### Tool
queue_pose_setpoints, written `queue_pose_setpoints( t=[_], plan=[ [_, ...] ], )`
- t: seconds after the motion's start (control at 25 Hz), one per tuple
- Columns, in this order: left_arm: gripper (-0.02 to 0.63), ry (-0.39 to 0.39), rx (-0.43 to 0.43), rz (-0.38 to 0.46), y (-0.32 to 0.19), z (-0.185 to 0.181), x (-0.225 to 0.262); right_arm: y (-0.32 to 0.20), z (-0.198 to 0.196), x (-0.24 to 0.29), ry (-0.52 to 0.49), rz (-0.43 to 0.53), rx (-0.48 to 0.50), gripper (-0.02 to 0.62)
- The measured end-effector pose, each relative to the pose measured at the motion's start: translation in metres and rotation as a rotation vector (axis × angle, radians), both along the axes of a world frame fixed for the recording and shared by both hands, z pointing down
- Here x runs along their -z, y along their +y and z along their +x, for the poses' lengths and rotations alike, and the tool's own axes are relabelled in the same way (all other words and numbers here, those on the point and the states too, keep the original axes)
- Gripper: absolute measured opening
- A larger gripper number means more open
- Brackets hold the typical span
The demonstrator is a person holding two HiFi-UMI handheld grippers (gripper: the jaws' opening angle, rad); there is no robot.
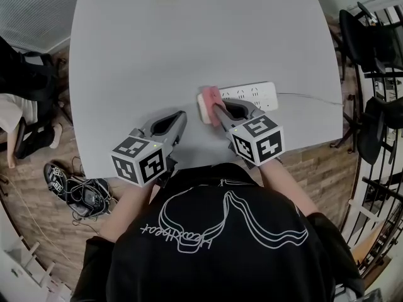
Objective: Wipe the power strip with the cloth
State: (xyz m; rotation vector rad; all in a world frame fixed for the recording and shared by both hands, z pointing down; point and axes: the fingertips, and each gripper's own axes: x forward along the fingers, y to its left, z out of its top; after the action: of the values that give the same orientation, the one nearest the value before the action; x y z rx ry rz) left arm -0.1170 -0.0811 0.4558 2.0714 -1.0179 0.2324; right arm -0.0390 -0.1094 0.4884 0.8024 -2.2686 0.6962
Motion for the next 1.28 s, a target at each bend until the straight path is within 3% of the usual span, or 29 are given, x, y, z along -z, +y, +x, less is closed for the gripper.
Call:
queue_pose_setpoints(
  t=[1.28],
  plan=[
    [0.014,-0.001,-0.061,0.014,-0.011,0.025,0.009,-0.031,0.125,-0.001,0.079,0.029,-0.252,0.043]
  ],
)
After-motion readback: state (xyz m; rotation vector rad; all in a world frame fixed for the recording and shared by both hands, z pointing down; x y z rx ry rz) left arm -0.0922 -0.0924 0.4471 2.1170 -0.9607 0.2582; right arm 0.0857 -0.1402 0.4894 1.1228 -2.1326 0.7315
